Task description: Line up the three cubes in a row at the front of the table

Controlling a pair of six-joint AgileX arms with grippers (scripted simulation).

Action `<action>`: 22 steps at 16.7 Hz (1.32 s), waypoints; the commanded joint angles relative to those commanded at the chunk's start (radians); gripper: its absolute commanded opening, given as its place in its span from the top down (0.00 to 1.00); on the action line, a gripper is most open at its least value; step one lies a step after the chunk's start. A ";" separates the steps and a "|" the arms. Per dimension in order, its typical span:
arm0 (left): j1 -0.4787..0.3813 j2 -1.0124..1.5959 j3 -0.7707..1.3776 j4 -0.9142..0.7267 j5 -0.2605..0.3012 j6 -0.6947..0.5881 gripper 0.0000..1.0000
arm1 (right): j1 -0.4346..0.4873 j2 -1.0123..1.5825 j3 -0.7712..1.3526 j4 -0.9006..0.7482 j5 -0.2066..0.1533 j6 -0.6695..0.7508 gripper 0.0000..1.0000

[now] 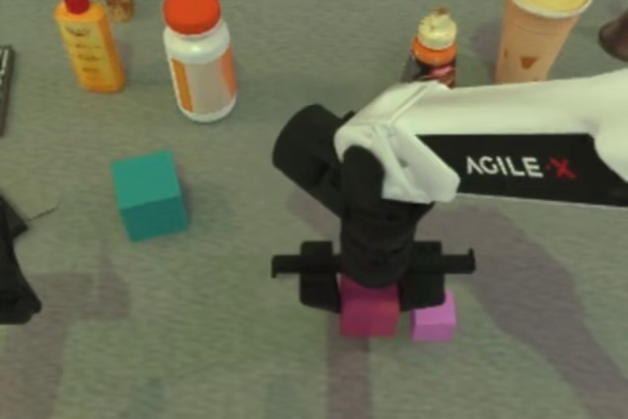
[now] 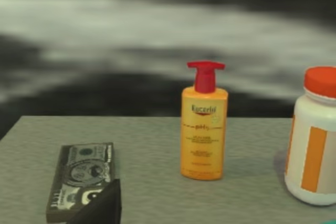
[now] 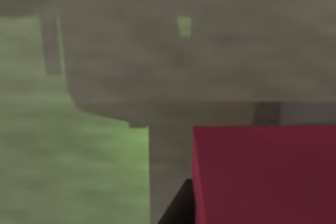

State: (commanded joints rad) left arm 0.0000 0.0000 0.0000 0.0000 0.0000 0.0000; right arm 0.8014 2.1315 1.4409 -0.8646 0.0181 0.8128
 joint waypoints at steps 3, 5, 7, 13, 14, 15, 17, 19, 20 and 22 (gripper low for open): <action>0.000 0.000 0.000 0.000 0.000 0.000 0.00 | 0.000 0.000 0.000 0.000 0.000 0.000 1.00; 0.000 0.000 0.000 0.000 0.000 0.000 0.00 | 0.000 0.000 0.000 0.000 0.000 0.000 0.85; 0.000 0.000 0.000 0.000 0.000 0.000 0.00 | 0.000 0.000 0.000 0.000 0.000 0.000 0.70; 0.000 0.000 0.000 0.000 0.000 0.000 0.00 | 0.000 0.000 0.000 0.000 0.000 0.000 0.25; 0.000 0.000 0.000 0.000 0.000 0.000 0.00 | 0.000 0.000 0.000 0.000 0.000 0.000 0.17; 0.000 0.000 0.000 0.000 0.000 0.000 0.00 | 0.000 0.000 0.000 0.000 0.000 0.000 0.10; 0.000 0.000 0.000 0.000 0.000 0.000 0.00 | 0.000 0.000 0.000 0.000 0.000 0.000 0.00; 0.000 0.000 0.000 0.000 0.000 0.000 0.00 | 0.000 0.000 0.000 0.000 0.000 0.000 0.00; 0.000 0.000 0.000 0.000 0.000 0.000 0.00 | 0.000 0.000 0.000 0.000 0.000 0.000 0.00; 0.000 0.000 0.000 0.000 0.000 0.000 0.00 | 0.000 0.000 0.000 0.000 0.000 0.000 0.00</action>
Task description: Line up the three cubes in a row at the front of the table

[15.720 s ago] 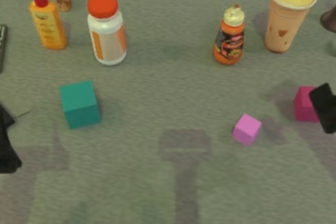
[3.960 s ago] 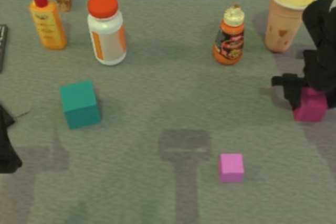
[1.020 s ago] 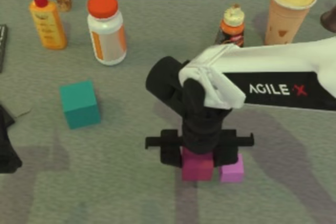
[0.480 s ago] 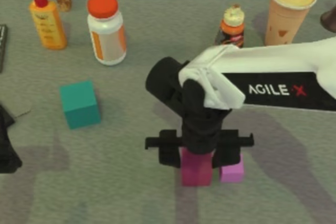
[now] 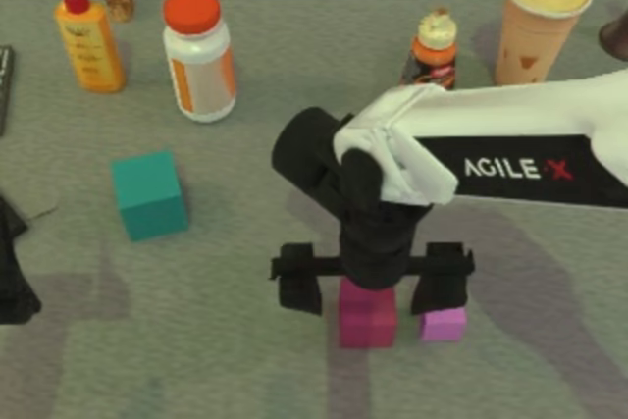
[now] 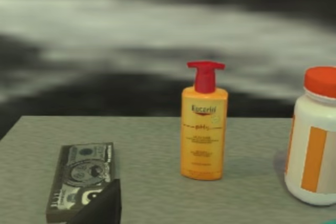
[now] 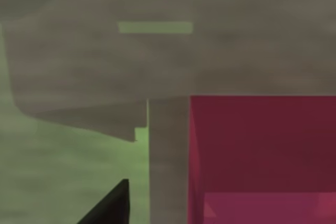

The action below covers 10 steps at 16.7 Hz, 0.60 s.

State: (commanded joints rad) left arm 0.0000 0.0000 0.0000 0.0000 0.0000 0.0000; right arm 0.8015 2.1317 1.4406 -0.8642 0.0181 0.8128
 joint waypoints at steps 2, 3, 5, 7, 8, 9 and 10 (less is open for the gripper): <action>0.000 0.000 0.000 0.000 0.000 0.000 0.00 | 0.000 0.000 0.000 0.000 0.000 0.000 0.00; 0.000 0.000 0.000 0.000 0.000 0.000 0.00 | -0.002 -0.001 0.000 0.000 0.000 0.000 0.00; 0.000 0.000 0.000 0.000 0.000 0.000 0.00 | -0.001 -0.006 0.014 -0.017 0.000 0.002 0.00; 0.000 0.000 0.000 0.000 0.000 0.000 0.00 | 0.003 -0.025 0.051 -0.076 0.000 0.002 0.00; 0.000 0.000 0.000 0.000 0.000 0.000 0.00 | 0.006 -0.039 0.074 -0.116 0.000 0.001 0.00; 0.000 0.000 0.000 0.000 0.000 0.000 0.00 | 0.007 -0.053 0.097 -0.158 -0.001 0.001 0.00; 0.000 0.000 0.000 0.000 0.000 0.000 0.00 | 0.009 -0.066 0.119 -0.195 -0.001 0.001 0.00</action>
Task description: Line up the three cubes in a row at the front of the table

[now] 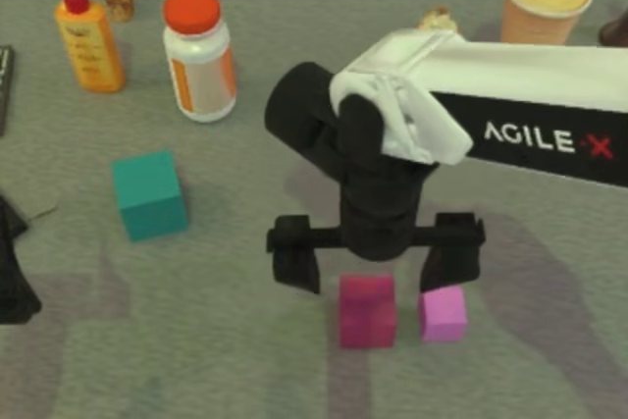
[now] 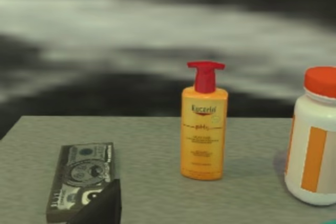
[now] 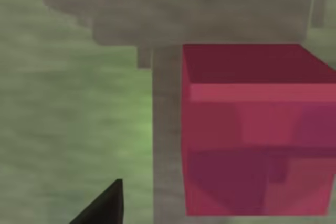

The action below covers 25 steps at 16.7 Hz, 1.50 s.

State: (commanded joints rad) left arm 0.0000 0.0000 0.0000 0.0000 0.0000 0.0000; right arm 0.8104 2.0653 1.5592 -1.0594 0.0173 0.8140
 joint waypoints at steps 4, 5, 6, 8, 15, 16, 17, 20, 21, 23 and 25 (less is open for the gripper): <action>0.000 0.000 0.000 0.000 0.000 0.000 0.00 | 0.001 -0.026 0.033 -0.048 0.000 -0.001 0.00; 0.000 0.000 0.000 0.000 0.000 0.000 0.00 | 0.001 -0.026 0.033 -0.048 0.000 -0.001 0.00; 0.000 0.000 0.000 0.000 0.000 0.000 0.00 | -0.004 -0.022 0.031 -0.046 0.000 -0.001 0.00; -0.001 0.009 0.009 -0.006 0.000 0.006 0.00 | -0.009 -0.031 0.025 -0.039 0.003 -0.005 0.00; -0.046 0.342 0.321 -0.213 0.001 0.199 0.00 | -0.153 -0.350 -0.240 0.129 0.070 -0.157 0.00; -0.057 0.432 0.395 -0.262 0.002 0.244 0.00 | -0.186 -0.424 -0.308 0.163 0.082 -0.193 0.00; -0.068 0.524 0.467 -0.311 0.002 0.289 0.00 | -0.220 -0.504 -0.382 0.198 0.092 -0.231 0.00; -0.102 0.843 0.702 -0.473 0.002 0.435 0.00 | -0.329 -0.764 -0.631 0.309 0.114 -0.354 0.00; -0.114 0.962 0.785 -0.532 0.002 0.488 0.00 | -0.367 -0.855 -0.718 0.349 0.117 -0.395 0.00; -0.136 1.182 0.938 -0.643 0.001 0.584 0.00 | -0.442 -1.044 -0.894 0.431 0.115 -0.476 0.00; -0.157 1.398 1.090 -0.753 -0.001 0.681 0.00 | -0.515 -1.239 -1.060 0.521 0.104 -0.552 0.00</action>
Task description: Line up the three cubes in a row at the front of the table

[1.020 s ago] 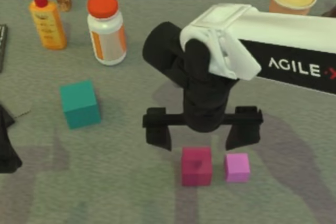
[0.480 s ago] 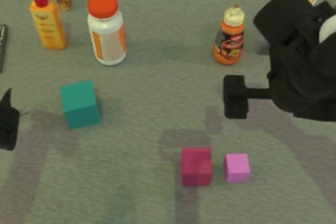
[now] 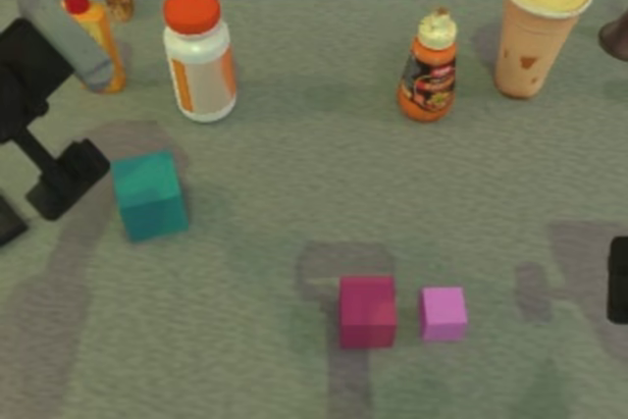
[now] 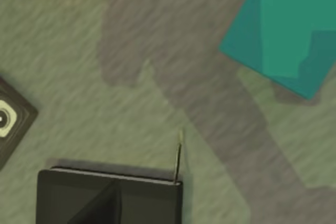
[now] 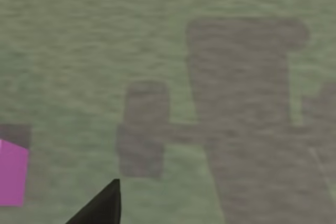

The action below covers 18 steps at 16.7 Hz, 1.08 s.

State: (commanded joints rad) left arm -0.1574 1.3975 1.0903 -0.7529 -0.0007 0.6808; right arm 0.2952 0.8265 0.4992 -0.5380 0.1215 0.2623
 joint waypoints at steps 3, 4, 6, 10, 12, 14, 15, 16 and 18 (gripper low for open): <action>-0.030 0.280 0.211 -0.151 -0.002 0.133 0.00 | -0.100 -0.292 -0.214 0.150 -0.031 -0.100 0.00; -0.039 0.355 0.273 -0.193 -0.002 0.172 0.00 | -0.130 -0.385 -0.273 0.203 -0.043 -0.129 0.00; -0.054 0.490 0.390 -0.268 -0.001 0.242 0.00 | -0.185 -0.551 -0.368 0.310 -0.069 -0.179 0.00; -0.076 0.676 0.561 -0.366 0.002 0.339 0.00 | -0.263 -0.771 -0.477 0.485 -0.109 -0.245 0.00; -0.081 0.721 0.603 -0.388 0.003 0.362 0.00 | -0.282 -0.818 -0.496 0.530 -0.120 -0.260 0.00; -0.082 0.729 0.610 -0.392 0.003 0.366 0.00 | -0.285 -0.826 -0.499 0.538 -0.121 -0.262 0.00; -0.082 0.729 0.610 -0.392 0.003 0.366 0.00 | -0.285 -0.826 -0.499 0.538 -0.121 -0.262 0.00; -0.082 0.729 0.610 -0.392 0.003 0.366 0.00 | -0.285 -0.826 -0.499 0.538 -0.121 -0.262 0.00; -0.078 0.731 0.608 -0.388 0.003 0.367 0.00 | -0.285 -0.826 -0.499 0.538 -0.121 -0.262 0.00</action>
State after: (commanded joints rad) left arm -0.2350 2.1284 1.6979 -1.1408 0.0021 1.0476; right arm 0.0100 0.0000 0.0000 0.0000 0.0000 0.0000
